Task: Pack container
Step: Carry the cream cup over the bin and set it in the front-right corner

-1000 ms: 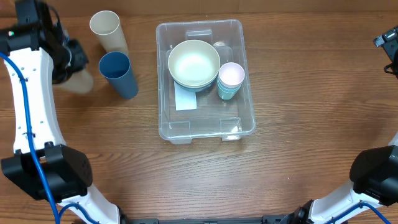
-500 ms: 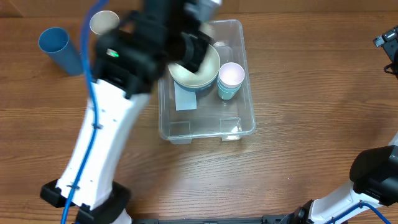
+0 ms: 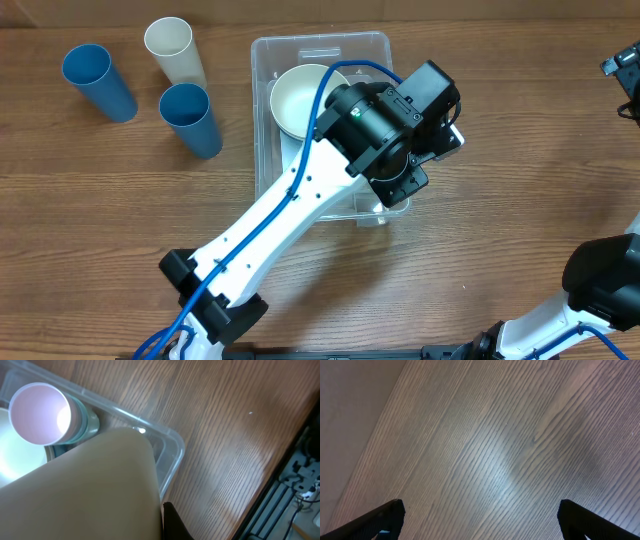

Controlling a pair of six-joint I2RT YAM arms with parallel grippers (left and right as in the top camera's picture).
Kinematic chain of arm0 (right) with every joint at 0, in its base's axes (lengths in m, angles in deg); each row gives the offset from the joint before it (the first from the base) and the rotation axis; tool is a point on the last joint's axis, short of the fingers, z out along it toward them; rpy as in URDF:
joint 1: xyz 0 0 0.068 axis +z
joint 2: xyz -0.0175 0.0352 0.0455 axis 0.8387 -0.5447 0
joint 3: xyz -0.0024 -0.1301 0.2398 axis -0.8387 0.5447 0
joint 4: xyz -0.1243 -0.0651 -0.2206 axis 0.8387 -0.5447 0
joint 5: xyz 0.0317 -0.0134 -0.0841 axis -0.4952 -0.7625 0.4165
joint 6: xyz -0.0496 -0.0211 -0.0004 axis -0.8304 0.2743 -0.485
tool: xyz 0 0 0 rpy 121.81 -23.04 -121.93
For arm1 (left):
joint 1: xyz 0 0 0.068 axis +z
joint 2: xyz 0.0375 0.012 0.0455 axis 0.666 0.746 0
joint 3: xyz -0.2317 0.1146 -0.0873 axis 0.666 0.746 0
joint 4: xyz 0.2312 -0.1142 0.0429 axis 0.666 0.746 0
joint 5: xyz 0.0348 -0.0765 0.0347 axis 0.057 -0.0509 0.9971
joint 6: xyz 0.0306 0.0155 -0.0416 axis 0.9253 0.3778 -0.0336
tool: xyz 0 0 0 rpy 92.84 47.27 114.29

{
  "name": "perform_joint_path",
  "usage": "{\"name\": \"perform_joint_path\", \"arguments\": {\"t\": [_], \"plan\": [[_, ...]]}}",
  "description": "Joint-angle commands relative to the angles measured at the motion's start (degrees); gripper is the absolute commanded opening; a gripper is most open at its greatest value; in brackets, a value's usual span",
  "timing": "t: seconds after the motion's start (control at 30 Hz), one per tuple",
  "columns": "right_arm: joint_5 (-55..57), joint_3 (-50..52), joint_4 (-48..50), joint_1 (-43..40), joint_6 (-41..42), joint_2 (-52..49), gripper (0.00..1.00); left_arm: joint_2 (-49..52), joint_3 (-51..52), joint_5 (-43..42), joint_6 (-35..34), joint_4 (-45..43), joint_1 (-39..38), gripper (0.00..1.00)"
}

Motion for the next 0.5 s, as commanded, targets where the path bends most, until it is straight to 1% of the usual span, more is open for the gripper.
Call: {"name": "perform_joint_path", "arguments": {"t": [0.0,0.17,0.23,0.47], "plan": [[0.4,-1.2,0.3,-0.1,0.4,1.4,1.00,1.4,-0.9,2.3,-0.9,0.4,0.1,0.04],[0.4,-1.2,0.3,-0.1,0.4,1.4,1.00,1.9,0.1,2.3,-2.0,2.5,0.1,0.04],[0.4,-1.2,0.3,-0.1,0.4,1.4,1.00,2.3,1.8,2.3,-2.0,1.8,0.2,0.04],[0.4,-1.2,0.3,-0.1,0.4,1.4,1.00,2.3,13.2,3.4,-2.0,-9.3,0.3,0.04]]}}
